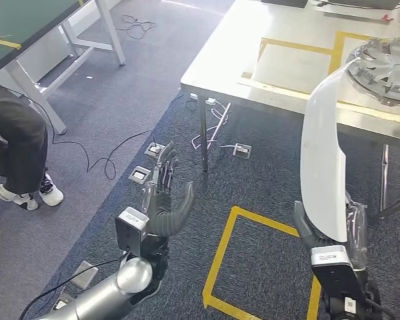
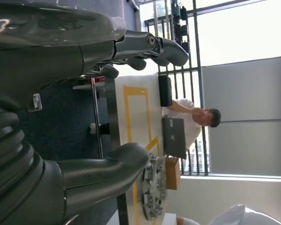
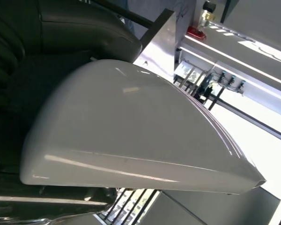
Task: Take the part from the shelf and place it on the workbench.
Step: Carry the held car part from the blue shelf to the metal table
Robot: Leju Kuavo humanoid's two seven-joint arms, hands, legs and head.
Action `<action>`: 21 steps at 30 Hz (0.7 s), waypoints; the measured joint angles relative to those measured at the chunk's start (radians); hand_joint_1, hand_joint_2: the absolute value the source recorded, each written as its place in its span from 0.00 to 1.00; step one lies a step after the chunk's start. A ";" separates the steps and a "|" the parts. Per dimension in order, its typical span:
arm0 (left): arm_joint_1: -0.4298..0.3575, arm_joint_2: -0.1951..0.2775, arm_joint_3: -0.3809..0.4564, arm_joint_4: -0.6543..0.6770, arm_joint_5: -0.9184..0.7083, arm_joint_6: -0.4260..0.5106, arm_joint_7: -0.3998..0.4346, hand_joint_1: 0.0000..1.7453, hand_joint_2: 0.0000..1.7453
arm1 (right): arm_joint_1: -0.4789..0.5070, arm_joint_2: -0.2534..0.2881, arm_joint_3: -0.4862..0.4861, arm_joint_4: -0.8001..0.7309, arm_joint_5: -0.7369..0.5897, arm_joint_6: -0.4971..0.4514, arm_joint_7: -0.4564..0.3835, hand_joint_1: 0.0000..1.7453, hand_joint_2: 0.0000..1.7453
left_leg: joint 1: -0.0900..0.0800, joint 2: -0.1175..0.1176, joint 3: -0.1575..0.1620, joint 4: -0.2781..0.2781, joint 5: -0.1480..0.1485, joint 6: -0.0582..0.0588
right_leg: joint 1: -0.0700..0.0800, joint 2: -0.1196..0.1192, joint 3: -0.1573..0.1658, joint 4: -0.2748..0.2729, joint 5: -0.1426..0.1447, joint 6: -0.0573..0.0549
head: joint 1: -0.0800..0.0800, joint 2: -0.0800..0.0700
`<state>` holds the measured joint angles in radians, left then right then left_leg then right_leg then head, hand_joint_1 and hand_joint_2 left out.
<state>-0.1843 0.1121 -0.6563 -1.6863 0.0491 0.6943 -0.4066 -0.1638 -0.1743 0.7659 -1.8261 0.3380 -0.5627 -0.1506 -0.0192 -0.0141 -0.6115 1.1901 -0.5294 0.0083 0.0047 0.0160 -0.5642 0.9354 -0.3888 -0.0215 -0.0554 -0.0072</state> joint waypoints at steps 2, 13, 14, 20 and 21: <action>0.002 0.001 0.000 0.000 0.000 0.000 0.000 0.00 1.00 | 0.000 0.000 0.001 0.000 0.000 0.000 0.000 1.00 1.00 | 0.012 0.004 -0.076 0.064 -0.056 -0.013 | -0.005 0.000 0.022 0.000 -0.022 0.003 | -0.003 0.000; -0.005 0.003 -0.001 0.000 -0.002 -0.006 0.002 0.00 1.00 | -0.020 -0.001 -0.019 0.006 0.007 -0.008 0.021 1.00 1.00 | 0.024 0.009 -0.017 -0.246 0.172 0.019 | -0.013 0.001 0.082 0.070 -0.116 0.057 | -0.001 0.000; -0.007 0.002 -0.001 0.000 -0.001 -0.010 0.002 0.00 1.00 | -0.025 -0.003 -0.025 0.007 0.007 -0.013 0.028 1.00 1.00 | 0.024 0.009 -0.005 -0.247 0.165 0.023 | -0.014 -0.002 0.045 0.133 -0.127 0.060 | 0.001 0.000; -0.019 -0.001 -0.007 0.002 0.010 -0.024 0.001 0.00 1.00 | -0.048 -0.026 -0.080 0.019 0.001 -0.013 0.065 1.00 1.00 | 0.020 0.005 0.085 -0.248 0.095 0.029 | -0.013 -0.006 -0.095 0.222 -0.178 0.064 | 0.009 0.000; -0.021 -0.001 -0.009 0.002 0.012 -0.024 0.001 0.00 1.00 | -0.055 -0.030 -0.091 0.022 -0.002 -0.009 0.066 1.00 1.00 | 0.018 0.004 0.103 -0.248 0.082 0.029 | -0.011 -0.006 -0.085 0.152 -0.113 0.058 | 0.010 0.000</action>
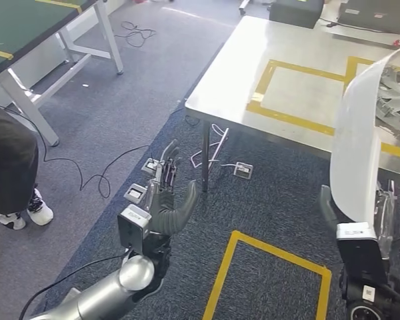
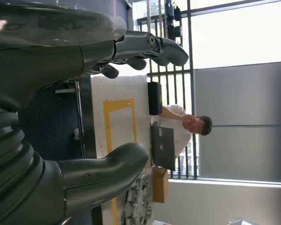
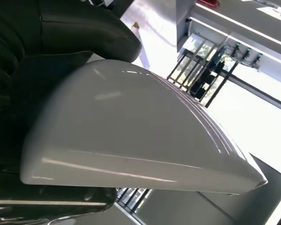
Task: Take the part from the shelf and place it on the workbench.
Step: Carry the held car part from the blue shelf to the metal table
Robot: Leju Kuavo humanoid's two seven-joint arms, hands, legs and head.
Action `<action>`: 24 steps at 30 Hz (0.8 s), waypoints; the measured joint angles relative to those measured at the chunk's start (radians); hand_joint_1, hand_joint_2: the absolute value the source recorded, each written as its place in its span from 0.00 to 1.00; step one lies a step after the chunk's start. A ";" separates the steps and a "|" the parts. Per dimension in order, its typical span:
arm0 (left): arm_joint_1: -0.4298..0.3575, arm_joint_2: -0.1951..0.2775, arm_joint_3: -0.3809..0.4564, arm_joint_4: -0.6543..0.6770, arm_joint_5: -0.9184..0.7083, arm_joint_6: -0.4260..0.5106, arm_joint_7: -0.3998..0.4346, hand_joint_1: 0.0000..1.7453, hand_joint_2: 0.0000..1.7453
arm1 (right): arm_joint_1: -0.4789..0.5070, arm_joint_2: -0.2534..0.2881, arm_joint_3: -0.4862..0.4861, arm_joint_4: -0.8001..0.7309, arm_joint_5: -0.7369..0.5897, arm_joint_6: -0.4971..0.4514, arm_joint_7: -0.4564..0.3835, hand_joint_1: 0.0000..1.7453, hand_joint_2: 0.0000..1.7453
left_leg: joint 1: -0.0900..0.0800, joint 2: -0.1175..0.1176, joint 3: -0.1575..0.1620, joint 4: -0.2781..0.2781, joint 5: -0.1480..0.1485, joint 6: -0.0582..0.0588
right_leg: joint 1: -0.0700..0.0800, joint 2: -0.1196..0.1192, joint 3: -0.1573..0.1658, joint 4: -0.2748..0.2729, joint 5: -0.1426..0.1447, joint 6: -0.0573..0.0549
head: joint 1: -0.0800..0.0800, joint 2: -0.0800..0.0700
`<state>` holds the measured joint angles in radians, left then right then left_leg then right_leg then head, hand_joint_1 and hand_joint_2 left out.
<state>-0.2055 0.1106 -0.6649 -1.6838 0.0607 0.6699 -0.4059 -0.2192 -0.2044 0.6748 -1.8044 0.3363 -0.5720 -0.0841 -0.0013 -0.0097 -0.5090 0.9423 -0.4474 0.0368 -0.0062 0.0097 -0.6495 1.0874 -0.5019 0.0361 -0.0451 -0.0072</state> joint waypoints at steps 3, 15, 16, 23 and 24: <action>-0.008 -0.001 -0.002 0.003 0.004 0.000 -0.002 0.00 1.00 | -0.015 -0.009 -0.029 0.009 -0.007 0.009 0.003 1.00 1.00 | -0.008 -0.004 0.030 0.005 -0.034 -0.010 | 0.009 0.000 0.020 -0.132 0.138 -0.016 | 0.004 0.000; -0.019 0.001 -0.005 0.009 0.014 0.002 -0.016 0.00 1.00 | -0.079 -0.016 -0.090 0.070 -0.020 0.033 0.012 1.00 1.00 | 0.000 0.002 -0.185 0.164 -0.047 -0.040 | 0.001 0.005 0.136 -0.150 0.064 -0.038 | -0.008 0.000; -0.019 0.001 -0.005 0.009 0.014 0.002 -0.016 0.00 1.00 | -0.085 -0.016 -0.094 0.077 -0.025 0.036 0.010 1.00 1.00 | -0.003 0.002 -0.170 0.095 0.015 -0.033 | 0.002 0.006 0.148 -0.149 0.052 -0.035 | -0.008 0.000; -0.021 -0.003 -0.007 0.012 0.012 0.000 -0.017 0.00 1.00 | -0.126 -0.020 -0.131 0.115 -0.073 0.075 -0.006 1.00 1.00 | -0.003 0.002 -0.108 -0.007 0.087 0.004 | 0.004 0.005 0.127 -0.046 0.009 -0.002 | -0.002 0.000; -0.021 -0.003 -0.007 0.013 0.011 0.000 -0.017 0.00 1.00 | -0.130 -0.021 -0.135 0.120 -0.074 0.076 -0.006 1.00 1.00 | -0.002 0.002 -0.097 -0.009 0.079 0.007 | 0.002 0.002 0.088 0.021 -0.010 0.002 | 0.000 0.000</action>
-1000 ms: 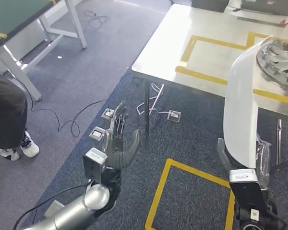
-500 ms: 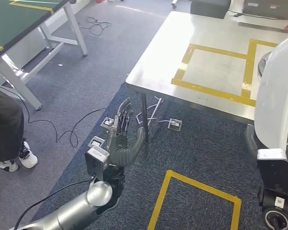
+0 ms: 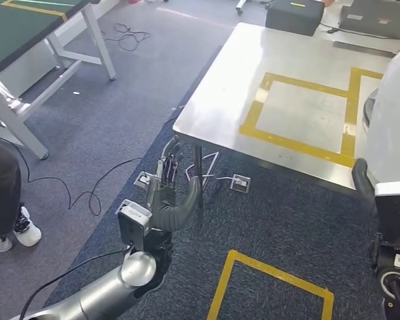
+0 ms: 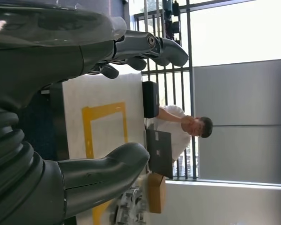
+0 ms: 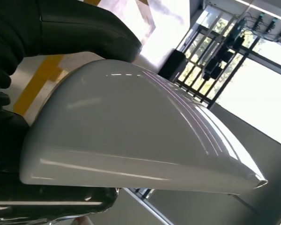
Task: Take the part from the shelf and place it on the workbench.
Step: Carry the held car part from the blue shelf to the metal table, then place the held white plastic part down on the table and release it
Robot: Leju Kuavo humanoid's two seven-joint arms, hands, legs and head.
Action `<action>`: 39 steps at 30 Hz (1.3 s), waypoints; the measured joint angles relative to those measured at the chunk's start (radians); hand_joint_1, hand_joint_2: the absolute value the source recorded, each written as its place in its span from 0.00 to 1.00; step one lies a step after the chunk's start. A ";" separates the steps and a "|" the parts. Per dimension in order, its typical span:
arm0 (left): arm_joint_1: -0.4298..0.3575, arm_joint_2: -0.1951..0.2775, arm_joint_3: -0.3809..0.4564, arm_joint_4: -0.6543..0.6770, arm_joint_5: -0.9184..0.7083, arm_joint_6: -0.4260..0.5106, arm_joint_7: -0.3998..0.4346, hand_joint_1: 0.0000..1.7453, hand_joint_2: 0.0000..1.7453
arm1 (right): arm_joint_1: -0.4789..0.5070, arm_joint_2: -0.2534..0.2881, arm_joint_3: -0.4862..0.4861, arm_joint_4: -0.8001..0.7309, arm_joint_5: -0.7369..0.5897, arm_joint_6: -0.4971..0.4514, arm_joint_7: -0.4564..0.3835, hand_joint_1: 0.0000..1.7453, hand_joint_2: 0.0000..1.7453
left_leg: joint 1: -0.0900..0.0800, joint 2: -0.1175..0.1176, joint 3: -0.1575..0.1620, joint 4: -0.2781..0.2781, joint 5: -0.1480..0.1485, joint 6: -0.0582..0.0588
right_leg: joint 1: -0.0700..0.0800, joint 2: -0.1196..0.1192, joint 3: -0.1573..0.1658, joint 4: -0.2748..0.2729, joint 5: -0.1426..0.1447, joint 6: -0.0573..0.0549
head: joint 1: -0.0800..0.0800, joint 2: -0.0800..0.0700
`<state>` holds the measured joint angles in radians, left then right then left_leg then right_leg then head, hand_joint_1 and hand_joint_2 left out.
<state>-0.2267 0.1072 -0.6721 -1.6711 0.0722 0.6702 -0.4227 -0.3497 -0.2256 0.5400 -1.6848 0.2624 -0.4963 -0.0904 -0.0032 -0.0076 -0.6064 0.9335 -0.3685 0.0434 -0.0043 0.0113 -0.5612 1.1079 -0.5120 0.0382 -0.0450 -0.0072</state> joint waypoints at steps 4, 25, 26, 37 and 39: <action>0.002 -0.001 0.000 0.004 0.000 0.000 0.000 0.00 1.00 | -0.005 -0.002 -0.008 0.019 -0.002 0.003 -0.001 1.00 1.00 | 0.000 -0.002 0.044 0.000 -0.038 0.000 | -0.006 -0.003 -0.117 0.133 -0.068 0.010 | 0.004 0.000; -0.003 -0.005 -0.002 0.024 0.004 -0.023 -0.019 0.00 1.00 | -0.096 -0.003 -0.004 0.111 -0.015 0.070 0.003 1.00 1.00 | -0.023 0.000 -0.049 0.001 0.033 -0.006 | 0.007 0.002 0.078 -0.174 0.036 -0.036 | -0.004 0.000; -0.003 -0.005 -0.002 0.025 0.004 -0.024 -0.019 0.00 1.00 | -0.098 -0.003 -0.003 0.115 -0.015 0.070 0.003 1.00 1.00 | -0.023 0.001 -0.042 -0.005 0.025 -0.004 | 0.007 0.002 0.082 -0.173 0.036 -0.030 | -0.004 0.000; -0.001 -0.013 -0.002 0.032 0.005 -0.026 -0.019 0.00 1.00 | -0.107 -0.003 0.003 0.146 -0.015 0.070 0.003 1.00 1.00 | -0.001 -0.003 0.090 -0.018 -0.058 -0.007 | -0.022 -0.008 -0.077 -0.033 0.036 0.024 | 0.002 0.000; -0.002 -0.013 -0.002 0.035 0.006 -0.026 -0.019 0.00 1.00 | -0.107 -0.003 0.004 0.153 -0.015 0.070 0.003 1.00 1.00 | 0.000 -0.003 0.108 -0.011 -0.080 -0.019 | -0.022 -0.011 -0.047 -0.144 0.117 0.020 | 0.006 0.000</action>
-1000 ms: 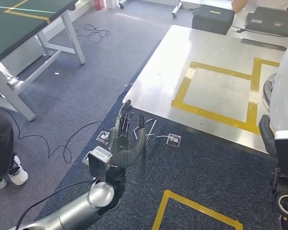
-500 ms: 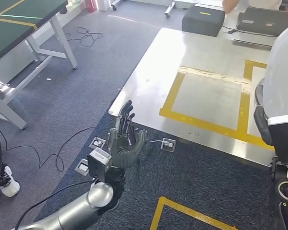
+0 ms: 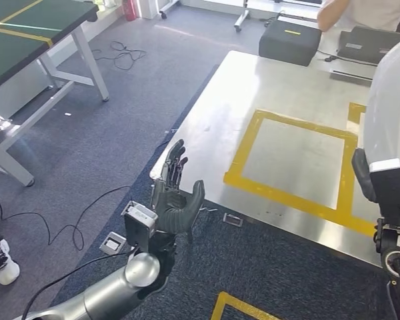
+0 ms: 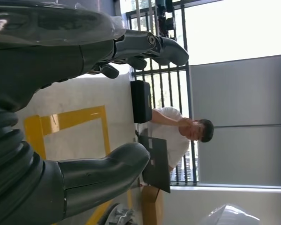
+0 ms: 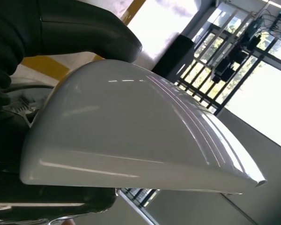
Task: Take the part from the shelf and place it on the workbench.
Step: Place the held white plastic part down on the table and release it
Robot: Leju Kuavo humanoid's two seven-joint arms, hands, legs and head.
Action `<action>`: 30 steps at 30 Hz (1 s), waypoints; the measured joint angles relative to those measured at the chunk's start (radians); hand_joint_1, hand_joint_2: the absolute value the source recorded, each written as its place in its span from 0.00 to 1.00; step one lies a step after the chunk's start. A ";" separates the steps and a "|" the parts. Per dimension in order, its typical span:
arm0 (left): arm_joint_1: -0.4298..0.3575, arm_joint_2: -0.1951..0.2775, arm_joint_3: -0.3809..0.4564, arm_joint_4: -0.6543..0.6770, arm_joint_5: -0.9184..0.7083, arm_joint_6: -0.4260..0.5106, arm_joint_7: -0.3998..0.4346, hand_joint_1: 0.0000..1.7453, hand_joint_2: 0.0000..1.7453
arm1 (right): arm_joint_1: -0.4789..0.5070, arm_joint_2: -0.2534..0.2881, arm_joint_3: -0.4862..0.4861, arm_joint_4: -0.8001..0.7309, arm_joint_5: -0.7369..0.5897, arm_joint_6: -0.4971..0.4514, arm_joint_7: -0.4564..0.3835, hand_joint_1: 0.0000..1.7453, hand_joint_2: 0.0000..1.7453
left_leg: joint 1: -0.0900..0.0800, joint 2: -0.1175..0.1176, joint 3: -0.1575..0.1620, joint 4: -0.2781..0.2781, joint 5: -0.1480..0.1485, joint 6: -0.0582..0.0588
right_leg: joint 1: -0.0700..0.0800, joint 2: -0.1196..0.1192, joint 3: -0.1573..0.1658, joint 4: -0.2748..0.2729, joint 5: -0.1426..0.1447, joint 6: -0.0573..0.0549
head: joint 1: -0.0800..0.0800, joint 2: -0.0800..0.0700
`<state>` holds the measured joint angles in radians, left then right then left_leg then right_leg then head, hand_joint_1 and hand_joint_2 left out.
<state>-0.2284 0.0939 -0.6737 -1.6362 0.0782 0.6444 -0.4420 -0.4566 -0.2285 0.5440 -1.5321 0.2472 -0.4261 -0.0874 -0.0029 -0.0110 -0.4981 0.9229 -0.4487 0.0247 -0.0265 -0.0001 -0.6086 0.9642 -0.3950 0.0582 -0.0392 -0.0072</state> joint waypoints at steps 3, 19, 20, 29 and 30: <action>-0.003 0.000 0.000 0.002 0.000 0.000 0.000 0.00 1.00 | -0.002 0.000 0.000 0.006 0.000 0.002 0.001 1.00 1.00 | -0.001 -0.001 0.004 0.009 -0.013 -0.017 | 0.005 0.002 0.017 -0.024 0.012 -0.029 | 0.001 0.000; -0.008 -0.001 0.000 0.007 0.001 -0.010 -0.009 0.00 1.00 | -0.103 0.041 0.064 0.128 0.002 0.107 0.025 1.00 1.00 | -0.006 0.001 -0.153 0.014 0.117 -0.006 | 0.015 0.013 0.134 -0.032 -0.100 -0.028 | -0.015 0.000; -0.014 -0.003 0.000 0.007 0.002 -0.010 -0.011 0.00 1.00 | -0.117 0.050 0.073 0.155 0.003 0.114 0.014 1.00 1.00 | -0.002 0.002 -0.146 0.011 0.114 -0.003 | 0.015 0.012 0.130 -0.021 -0.111 -0.023 | -0.014 0.000; -0.027 -0.011 -0.001 0.022 0.004 0.003 -0.029 0.00 1.00 | -0.182 0.128 0.153 0.429 -0.025 0.123 -0.053 1.00 1.00 | 0.000 -0.012 -0.095 0.015 0.064 0.004 | 0.011 0.006 -0.011 0.107 -0.049 -0.012 | -0.003 0.000; -0.027 -0.011 -0.001 0.023 0.004 0.005 -0.033 0.00 1.00 | -0.186 0.134 0.159 0.447 -0.026 0.125 -0.052 1.00 1.00 | -0.001 -0.013 -0.093 0.019 0.059 0.000 | 0.012 0.006 0.011 0.051 -0.023 -0.015 | -0.003 0.000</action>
<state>-0.2559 0.0831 -0.6744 -1.6135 0.0822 0.6491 -0.4746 -0.6428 -0.0943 0.7034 -1.0848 0.2208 -0.3011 -0.1399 -0.0040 -0.0244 -0.5912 0.9418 -0.3898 0.0247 -0.0147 0.0058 -0.5975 1.0148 -0.4185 0.0429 -0.0423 -0.0072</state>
